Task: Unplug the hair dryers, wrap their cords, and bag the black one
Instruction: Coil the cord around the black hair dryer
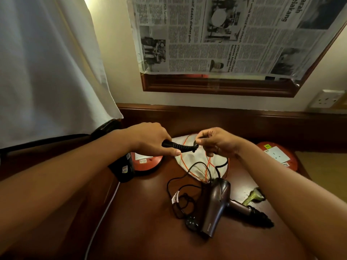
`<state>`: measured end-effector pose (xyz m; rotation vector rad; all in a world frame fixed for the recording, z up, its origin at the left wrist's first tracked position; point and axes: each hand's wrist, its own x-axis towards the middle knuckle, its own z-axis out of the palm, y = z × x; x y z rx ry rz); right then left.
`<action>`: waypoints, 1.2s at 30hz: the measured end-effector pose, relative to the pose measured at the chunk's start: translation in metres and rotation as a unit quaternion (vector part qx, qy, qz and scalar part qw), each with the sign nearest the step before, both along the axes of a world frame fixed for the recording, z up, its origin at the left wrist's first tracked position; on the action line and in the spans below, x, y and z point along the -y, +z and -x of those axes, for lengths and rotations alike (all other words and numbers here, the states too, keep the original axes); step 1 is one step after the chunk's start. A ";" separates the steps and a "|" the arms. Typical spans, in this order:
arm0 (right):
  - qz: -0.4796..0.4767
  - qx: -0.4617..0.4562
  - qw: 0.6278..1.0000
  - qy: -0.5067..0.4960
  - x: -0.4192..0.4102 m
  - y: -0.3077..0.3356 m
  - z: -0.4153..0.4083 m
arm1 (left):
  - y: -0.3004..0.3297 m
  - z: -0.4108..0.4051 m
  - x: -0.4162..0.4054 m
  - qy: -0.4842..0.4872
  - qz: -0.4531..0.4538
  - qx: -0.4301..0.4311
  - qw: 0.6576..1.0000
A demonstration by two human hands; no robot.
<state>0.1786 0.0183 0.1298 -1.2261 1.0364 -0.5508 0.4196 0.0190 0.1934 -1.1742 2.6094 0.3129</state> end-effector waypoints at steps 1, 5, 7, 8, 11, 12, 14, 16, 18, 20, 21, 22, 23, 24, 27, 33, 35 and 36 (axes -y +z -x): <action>0.011 -0.023 1.000 0.006 0.004 0.005 -0.001 | -0.001 0.001 0.001 -0.011 0.011 0.024 1.000; 0.102 -0.138 0.985 0.031 0.010 0.025 -0.011 | -0.008 0.006 0.005 -0.047 0.039 0.097 0.993; 0.195 -0.207 0.958 0.040 0.008 0.034 -0.020 | -0.013 0.005 0.008 -0.049 0.045 0.105 0.992; 0.238 -0.235 0.941 0.044 0.006 0.037 -0.024 | -0.015 0.005 0.009 -0.042 0.041 0.104 0.993; 0.316 -0.275 0.908 0.025 -0.002 0.038 -0.031 | -0.020 0.005 0.012 0.004 0.016 0.083 0.996; 0.332 -0.282 0.900 0.010 -0.005 0.038 -0.032 | -0.022 0.004 0.014 0.022 0.007 0.071 0.997; 0.362 -0.286 0.887 -0.022 -0.014 0.036 -0.033 | -0.027 0.003 0.018 0.047 -0.009 0.054 0.997; 0.384 -0.284 0.877 -0.054 -0.024 0.032 -0.035 | -0.032 0.002 0.022 0.071 -0.034 0.040 0.996; 0.401 -0.282 0.868 -0.083 -0.033 0.025 -0.037 | -0.038 0.001 0.026 0.102 -0.059 0.022 0.993; 0.408 -0.275 0.863 -0.112 -0.042 0.016 -0.039 | -0.041 0.000 0.029 0.122 -0.060 -0.002 0.991; 0.408 -0.268 0.863 -0.128 -0.046 0.011 -0.041 | -0.043 0.000 0.029 0.128 -0.053 -0.011 0.990; 0.403 -0.257 0.866 -0.150 -0.050 0.005 -0.043 | -0.043 0.000 0.029 0.135 -0.044 -0.017 0.990; 0.391 -0.245 0.870 -0.173 -0.054 -0.001 -0.045 | -0.044 0.001 0.029 0.142 -0.035 -0.021 0.989; 0.373 -0.234 0.876 -0.195 -0.059 -0.006 -0.048 | -0.045 0.002 0.028 0.151 -0.027 -0.025 0.988; 0.308 -0.173 0.906 -0.232 -0.075 -0.023 -0.057 | -0.046 0.004 0.027 0.183 -0.018 -0.051 0.982; 0.167 0.049 0.955 -0.242 -0.085 -0.042 -0.065 | -0.037 0.001 0.020 0.207 -0.064 -0.120 0.969; 0.128 0.071 0.960 -0.240 -0.086 -0.043 -0.066 | -0.033 0.002 0.017 0.204 -0.064 -0.132 0.968; 0.112 0.077 0.961 -0.239 -0.086 -0.045 -0.066 | -0.031 0.003 0.016 0.203 -0.064 -0.134 0.968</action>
